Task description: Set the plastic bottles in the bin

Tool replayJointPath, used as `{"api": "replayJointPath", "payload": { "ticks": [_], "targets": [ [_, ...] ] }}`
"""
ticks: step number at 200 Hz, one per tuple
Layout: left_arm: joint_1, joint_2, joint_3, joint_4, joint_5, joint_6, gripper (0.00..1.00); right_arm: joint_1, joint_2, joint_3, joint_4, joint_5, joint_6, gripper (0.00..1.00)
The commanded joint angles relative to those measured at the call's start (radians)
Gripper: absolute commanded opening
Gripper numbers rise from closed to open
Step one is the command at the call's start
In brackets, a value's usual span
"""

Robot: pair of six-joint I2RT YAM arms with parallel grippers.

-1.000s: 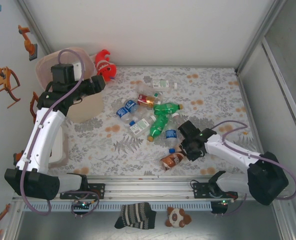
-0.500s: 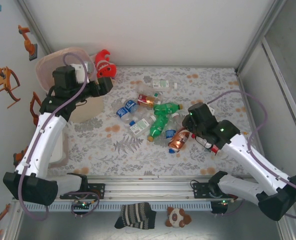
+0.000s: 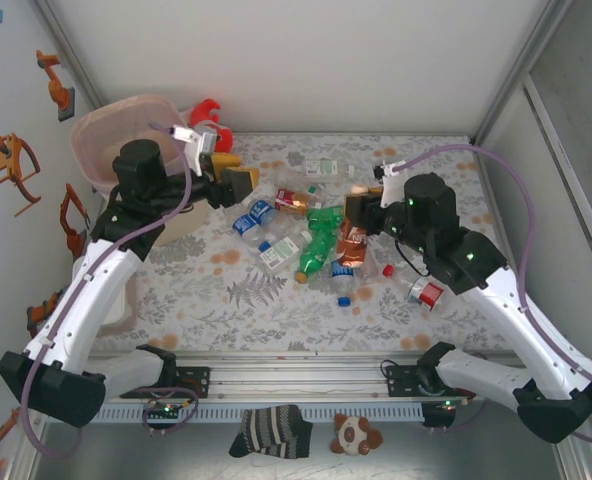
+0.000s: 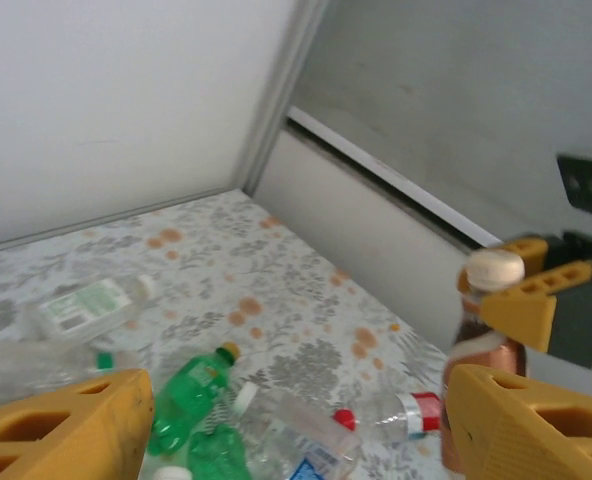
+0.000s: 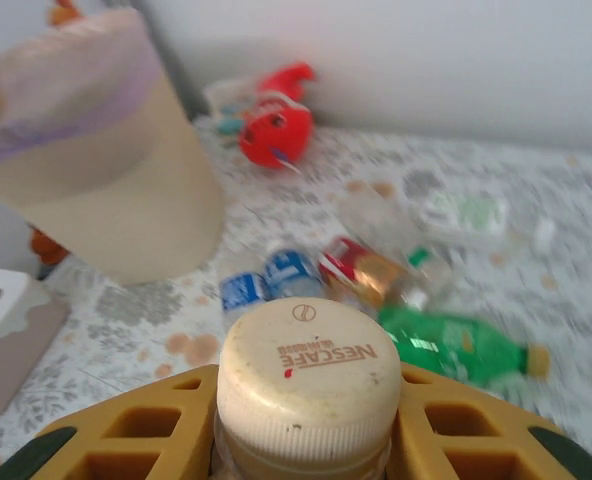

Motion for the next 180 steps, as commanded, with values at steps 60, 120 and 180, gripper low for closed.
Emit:
{"api": "replayJointPath", "payload": {
  "ticks": [60, 120, 180],
  "targets": [
    [-0.266, -0.028, -0.069, 0.099, 0.140, 0.324, 0.79, 0.003, 0.028, 0.040, 0.459, -0.504, -0.229, 0.21],
    [-0.344, 0.011, -0.011, 0.044, 0.155, 0.356, 0.86, 0.008, 0.074, 0.116, 0.543, -0.753, -0.181, 0.19],
    [-0.386, 0.060, 0.061, 0.014, 0.207, 0.359, 0.78, 0.022, 0.067, 0.115, 0.631, -0.817, -0.121, 0.19]
  ]
}}
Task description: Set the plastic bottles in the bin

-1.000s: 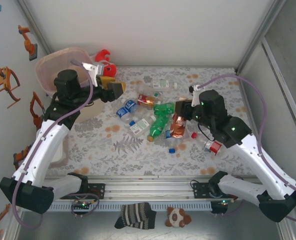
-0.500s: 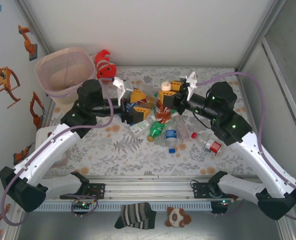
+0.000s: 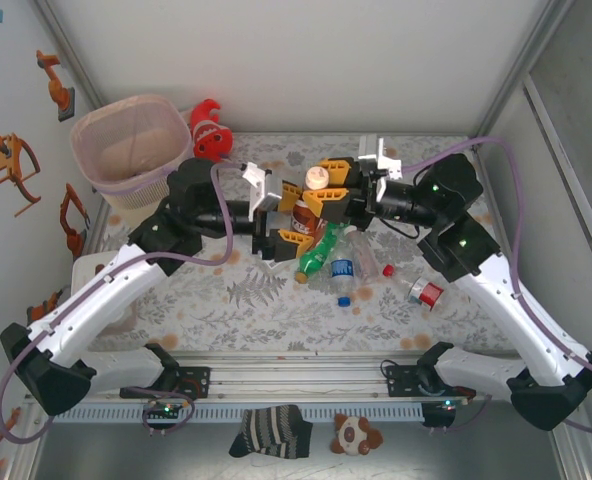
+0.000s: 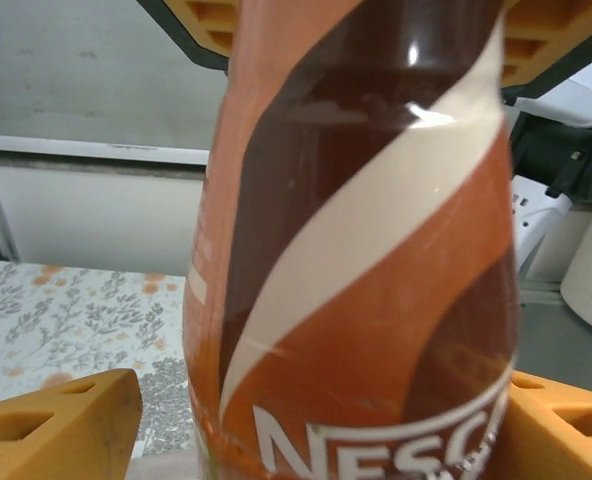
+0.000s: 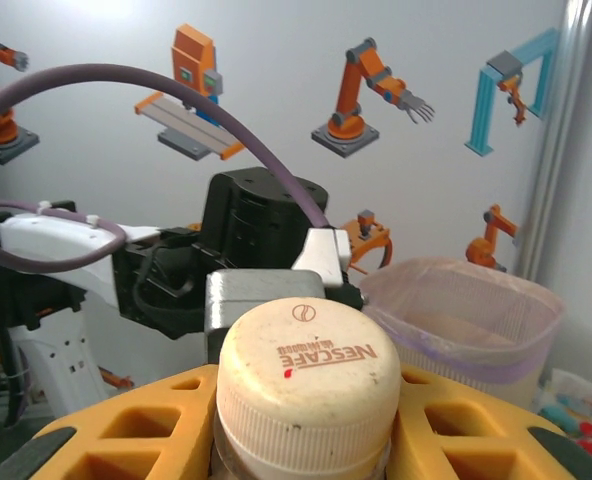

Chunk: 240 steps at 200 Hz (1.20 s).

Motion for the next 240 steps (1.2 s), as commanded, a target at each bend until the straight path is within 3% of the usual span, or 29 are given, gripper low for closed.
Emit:
{"api": "replayJointPath", "payload": {
  "ticks": [1, 88, 123, 139, 159, 174, 222, 240],
  "targets": [
    [-0.013, 0.017, 0.048, -0.013, 0.049, 0.020, 0.77, 0.014, -0.015, 0.032, 0.073, -0.055, 0.028, 0.19],
    [-0.026, 0.011, 0.059, -0.005, 0.057, 0.020, 0.55, 0.028, -0.020, 0.026, 0.072, -0.046, 0.021, 0.19],
    [-0.026, 0.007, 0.056, -0.018, 0.053, 0.032, 0.51, 0.029, -0.032, 0.017, 0.046, -0.028, -0.003, 0.20],
    [-0.025, 0.005, 0.059, -0.028, 0.038, 0.038, 0.50, 0.029, -0.037, 0.016, 0.027, -0.002, -0.012, 0.32],
    [-0.026, -0.001, 0.059, -0.042, 0.005, 0.048, 0.48, 0.030, -0.048, 0.011, 0.010, 0.034, -0.022, 0.55],
    [-0.023, -0.007, 0.059, -0.057, -0.029, 0.060, 0.46, 0.029, -0.060, 0.006, -0.011, 0.064, -0.034, 0.64],
    [-0.004, -0.032, 0.052, -0.093, -0.156, 0.076, 0.44, 0.029, -0.105, -0.012, -0.081, 0.171, -0.077, 0.69],
    [0.013, -0.035, 0.056, -0.114, -0.264, 0.057, 0.43, 0.029, -0.124, -0.024, -0.088, 0.192, -0.083, 0.70]
  ]
}}
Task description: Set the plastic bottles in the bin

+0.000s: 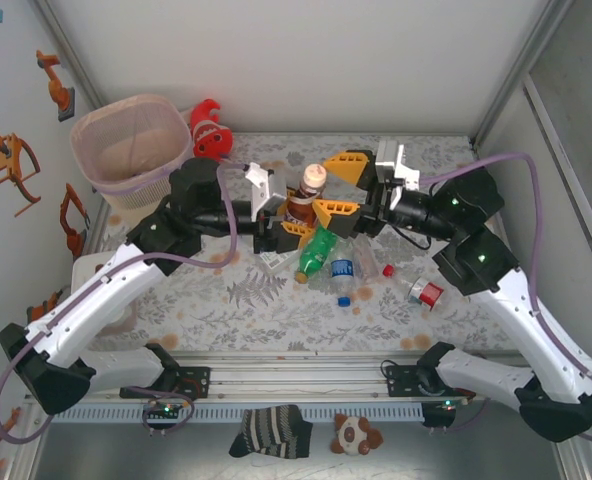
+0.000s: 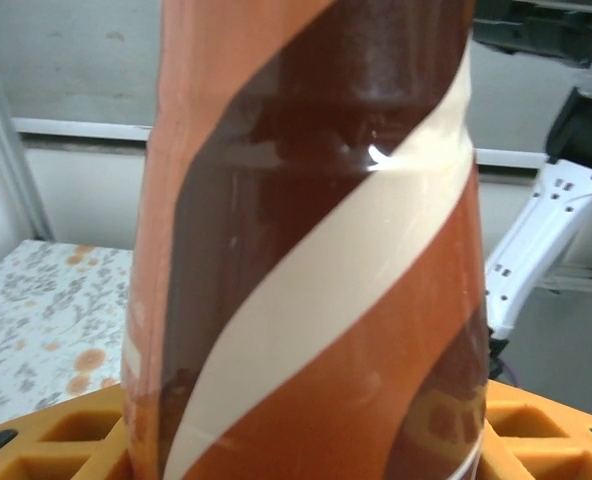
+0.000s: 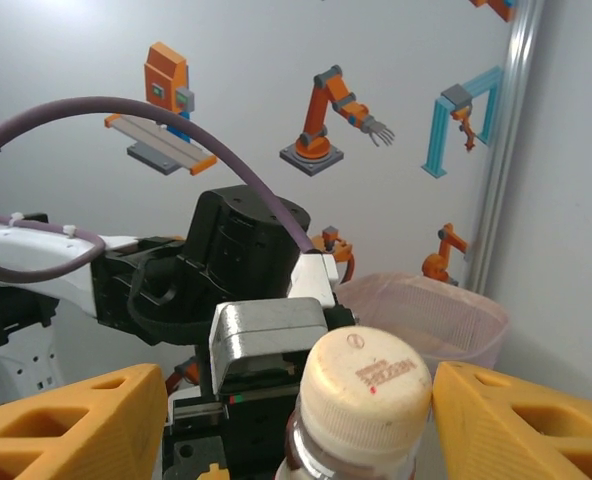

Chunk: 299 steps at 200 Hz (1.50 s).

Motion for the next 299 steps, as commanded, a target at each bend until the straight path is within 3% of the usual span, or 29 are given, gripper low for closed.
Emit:
{"api": "replayJointPath", "payload": {
  "ticks": [1, 54, 86, 105, 166, 200, 227, 299],
  "targets": [
    [0.027, -0.030, 0.026, -0.033, -0.143, 0.004, 0.43, 0.006, -0.035, -0.019, -0.019, 0.057, -0.029, 0.70],
    [0.165, -0.037, 0.020, -0.056, -0.408, -0.106, 0.44, 0.006, -0.065, -0.046, -0.034, 0.099, -0.029, 0.69],
    [0.248, -0.010, 0.055, -0.137, -0.690, -0.155, 0.45, 0.006, -0.075, -0.054, -0.040, 0.113, -0.028, 0.69],
    [0.317, 0.023, 0.107, -0.215, -0.793, -0.208, 0.44, 0.006, -0.078, -0.055, -0.046, 0.122, -0.028, 0.69],
    [0.476, 0.075, 0.202, -0.257, -0.846, -0.233, 0.43, 0.006, -0.075, -0.049, -0.056, 0.139, -0.031, 0.69],
    [0.530, 0.126, 0.222, -0.246, -0.957, -0.270, 0.42, 0.006, -0.073, -0.038, -0.074, 0.150, -0.034, 0.69],
    [0.564, 0.178, 0.259, -0.251, -1.070, -0.340, 0.35, 0.006, -0.077, -0.034, -0.086, 0.159, -0.034, 0.69],
    [0.647, 0.357, 0.419, -0.392, -1.136, -0.517, 0.36, 0.006, -0.091, -0.039, -0.110, 0.179, -0.031, 0.68]
  ]
}}
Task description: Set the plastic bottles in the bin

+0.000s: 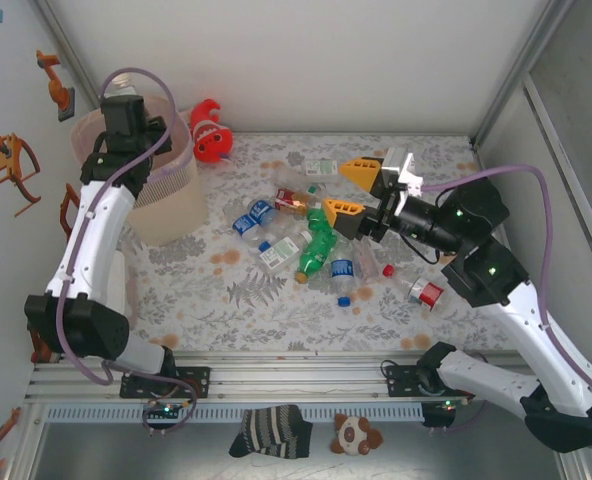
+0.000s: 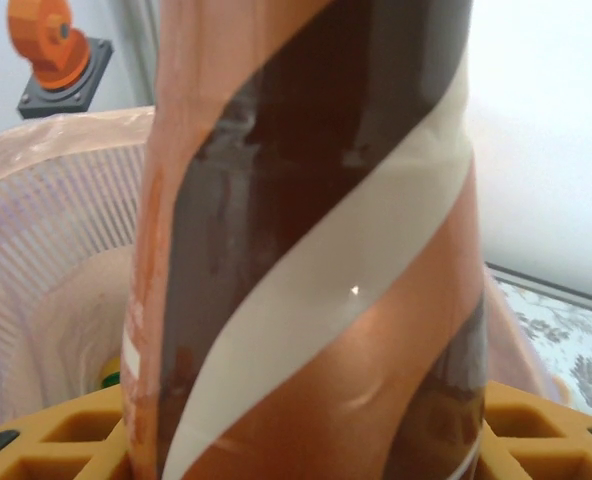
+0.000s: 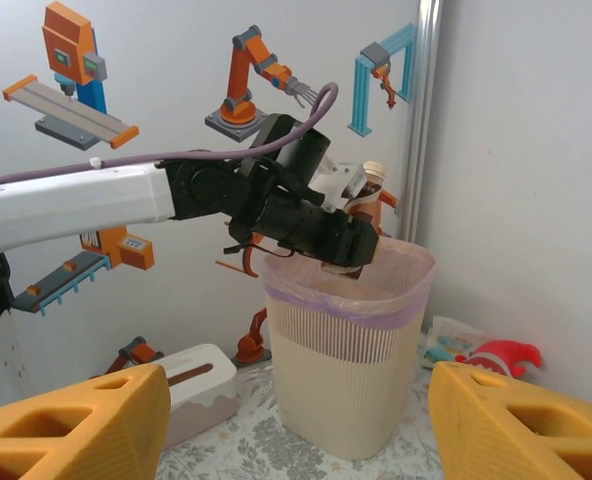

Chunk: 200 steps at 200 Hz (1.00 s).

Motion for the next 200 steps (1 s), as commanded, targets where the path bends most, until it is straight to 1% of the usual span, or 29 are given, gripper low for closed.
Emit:
{"api": "replayJointPath", "payload": {
  "ticks": [1, 41, 61, 86, 127, 149, 174, 200],
  "targets": [
    [0.016, 0.048, 0.062, -0.076, -0.050, -0.095, 0.36, 0.006, -0.019, 0.007, 0.001, 0.018, -0.009, 0.68],
    [0.026, 0.145, 0.140, -0.163, -0.106, -0.208, 0.36, 0.006, -0.031, -0.001, -0.006, 0.029, -0.010, 0.68],
    [0.029, 0.201, 0.192, -0.247, -0.163, -0.306, 0.37, 0.006, -0.036, -0.006, -0.012, 0.032, -0.010, 0.67],
    [0.037, 0.287, 0.284, -0.398, -0.222, -0.456, 0.36, 0.006, -0.046, -0.009, -0.021, 0.039, -0.009, 0.67],
    [0.058, 0.397, 0.373, -0.530, -0.195, -0.620, 0.36, 0.006, -0.069, -0.013, -0.042, 0.055, -0.011, 0.67],
    [0.076, 0.437, 0.390, -0.567, -0.170, -0.687, 0.39, 0.006, -0.088, -0.012, -0.060, 0.065, -0.010, 0.67],
    [0.089, 0.480, 0.412, -0.634, -0.166, -0.771, 0.38, 0.006, -0.117, -0.018, -0.083, 0.087, -0.011, 0.67],
    [0.100, 0.514, 0.407, -0.662, -0.155, -0.827, 0.38, 0.006, -0.140, -0.021, -0.099, 0.104, -0.010, 0.66]
  ]
}}
